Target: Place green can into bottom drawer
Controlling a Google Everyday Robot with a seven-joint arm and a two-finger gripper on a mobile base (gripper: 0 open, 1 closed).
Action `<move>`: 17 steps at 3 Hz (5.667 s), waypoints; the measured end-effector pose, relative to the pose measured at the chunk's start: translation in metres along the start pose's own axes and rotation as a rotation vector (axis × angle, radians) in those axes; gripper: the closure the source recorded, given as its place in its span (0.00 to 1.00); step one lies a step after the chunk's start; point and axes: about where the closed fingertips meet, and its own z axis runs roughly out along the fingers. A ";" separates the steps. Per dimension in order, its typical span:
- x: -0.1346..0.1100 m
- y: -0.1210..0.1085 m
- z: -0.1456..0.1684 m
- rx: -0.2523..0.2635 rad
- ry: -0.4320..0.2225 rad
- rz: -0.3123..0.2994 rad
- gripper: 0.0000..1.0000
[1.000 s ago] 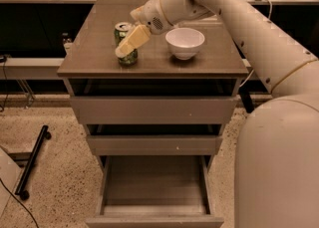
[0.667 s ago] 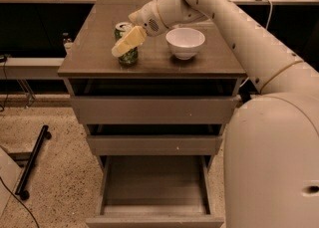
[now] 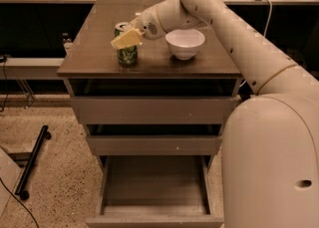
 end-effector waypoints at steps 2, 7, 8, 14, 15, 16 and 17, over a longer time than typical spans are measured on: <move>-0.006 0.008 -0.012 -0.006 -0.016 -0.018 1.00; 0.064 0.149 -0.112 0.018 -0.143 -0.208 1.00; 0.103 0.171 -0.114 0.029 -0.144 -0.145 1.00; 0.248 0.190 -0.073 0.135 -0.209 0.182 1.00; 0.273 0.196 -0.060 0.134 -0.185 0.190 1.00; 0.312 0.203 -0.047 0.157 -0.179 0.226 1.00; 0.338 0.205 -0.037 0.180 -0.190 0.255 1.00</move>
Offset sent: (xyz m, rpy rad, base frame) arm -0.0187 -0.0185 0.0273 0.0103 -0.0453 0.0276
